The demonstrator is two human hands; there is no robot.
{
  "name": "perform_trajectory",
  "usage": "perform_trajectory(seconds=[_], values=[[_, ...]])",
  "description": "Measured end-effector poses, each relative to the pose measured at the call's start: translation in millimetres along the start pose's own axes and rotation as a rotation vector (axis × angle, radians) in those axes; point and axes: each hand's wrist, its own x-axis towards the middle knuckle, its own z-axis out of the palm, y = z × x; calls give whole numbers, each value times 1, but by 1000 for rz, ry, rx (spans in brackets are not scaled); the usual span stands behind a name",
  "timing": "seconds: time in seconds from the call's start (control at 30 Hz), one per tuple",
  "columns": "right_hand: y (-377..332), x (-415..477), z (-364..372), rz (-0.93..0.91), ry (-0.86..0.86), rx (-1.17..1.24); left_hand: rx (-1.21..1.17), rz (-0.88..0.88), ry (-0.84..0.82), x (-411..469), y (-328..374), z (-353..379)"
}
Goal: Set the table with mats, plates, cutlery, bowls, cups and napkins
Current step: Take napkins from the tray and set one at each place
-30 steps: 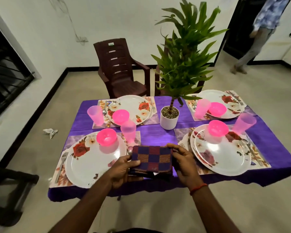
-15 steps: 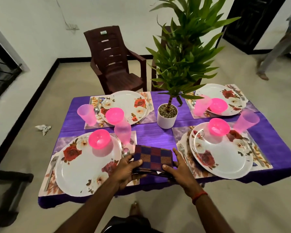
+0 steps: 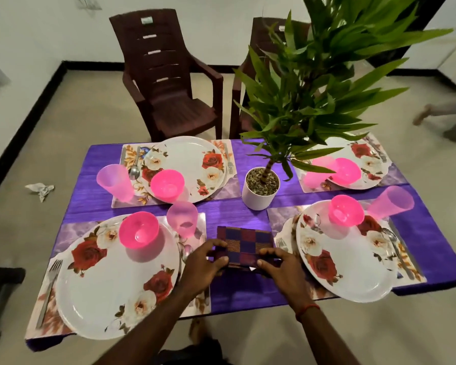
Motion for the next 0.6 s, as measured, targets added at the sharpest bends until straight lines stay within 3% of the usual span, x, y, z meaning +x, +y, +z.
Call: perform_trajectory(seconds=[0.2,0.4,0.6], values=[[-2,26,5,-71,40,-40,345,110,-95,26,-3,-2],[-14,42,9,-16,65,136,332,82,7,43,2,0],[-12,67,14,-62,58,6,295,20,122,48,3,1]])
